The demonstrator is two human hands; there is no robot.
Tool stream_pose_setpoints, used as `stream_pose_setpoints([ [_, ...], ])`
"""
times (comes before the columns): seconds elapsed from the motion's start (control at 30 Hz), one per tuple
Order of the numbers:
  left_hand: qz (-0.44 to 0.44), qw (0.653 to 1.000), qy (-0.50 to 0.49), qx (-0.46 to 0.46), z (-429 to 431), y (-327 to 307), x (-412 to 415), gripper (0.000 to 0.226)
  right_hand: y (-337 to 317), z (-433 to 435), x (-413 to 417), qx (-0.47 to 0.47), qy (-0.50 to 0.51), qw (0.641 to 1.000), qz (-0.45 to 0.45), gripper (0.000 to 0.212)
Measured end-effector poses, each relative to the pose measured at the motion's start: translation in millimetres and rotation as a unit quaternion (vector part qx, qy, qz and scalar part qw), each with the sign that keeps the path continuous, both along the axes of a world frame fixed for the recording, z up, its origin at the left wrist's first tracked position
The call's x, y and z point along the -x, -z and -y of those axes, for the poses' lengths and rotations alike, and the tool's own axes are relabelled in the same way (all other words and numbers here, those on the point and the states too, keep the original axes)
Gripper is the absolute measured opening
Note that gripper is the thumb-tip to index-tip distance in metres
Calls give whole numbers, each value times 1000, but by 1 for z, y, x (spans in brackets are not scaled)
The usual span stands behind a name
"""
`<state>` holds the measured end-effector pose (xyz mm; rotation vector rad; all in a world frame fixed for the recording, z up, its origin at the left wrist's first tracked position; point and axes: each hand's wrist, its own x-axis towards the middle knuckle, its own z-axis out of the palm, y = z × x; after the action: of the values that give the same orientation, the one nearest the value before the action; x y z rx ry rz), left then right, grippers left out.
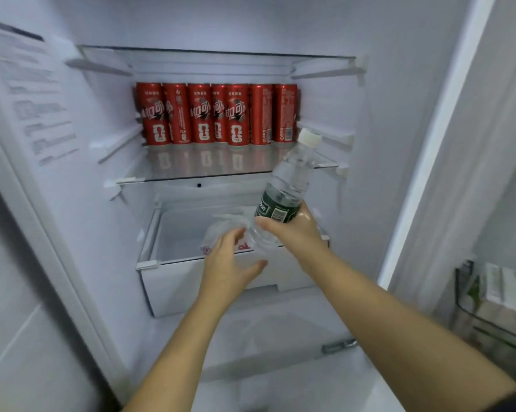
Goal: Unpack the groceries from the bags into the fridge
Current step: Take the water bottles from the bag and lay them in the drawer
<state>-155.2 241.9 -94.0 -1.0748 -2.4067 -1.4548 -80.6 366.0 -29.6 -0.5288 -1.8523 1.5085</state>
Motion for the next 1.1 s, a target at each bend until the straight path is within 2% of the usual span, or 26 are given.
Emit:
stream_pose_setpoints([
  [0.1,37,998,18,-39,-4,-12,-4,74,-7,12,0,21,-26,999,-21,51],
  [0.23,75,995,-20,-57,-4,-27,-9,63,-13,26,0,43,-70,997,-2,47],
  [0.37,48,998,-30,-42,17,-23,0,55,-39,19,-14,61,-89,992,-70,36],
  [0.53,-3,998,-44,44,35,-21,15,57,-31,11,-18,139,-56,988,-34,21],
  [0.63,-31,994,-68,79,42,-25,33,54,-17,3,-11,235,-36,970,-44,30],
  [0.73,-71,982,-95,144,46,-29,56,70,-4,-3,-2,289,-52,955,-50,27],
  [0.83,-104,963,-108,224,48,-33,66,70,5,-5,6,293,-52,954,-33,24],
  [1.0,-134,928,-141,316,48,-44,83,70,17,-10,18,280,-32,959,10,36],
  [1.1,-139,911,-157,356,43,-47,91,72,22,-8,20,237,-32,971,31,23],
])
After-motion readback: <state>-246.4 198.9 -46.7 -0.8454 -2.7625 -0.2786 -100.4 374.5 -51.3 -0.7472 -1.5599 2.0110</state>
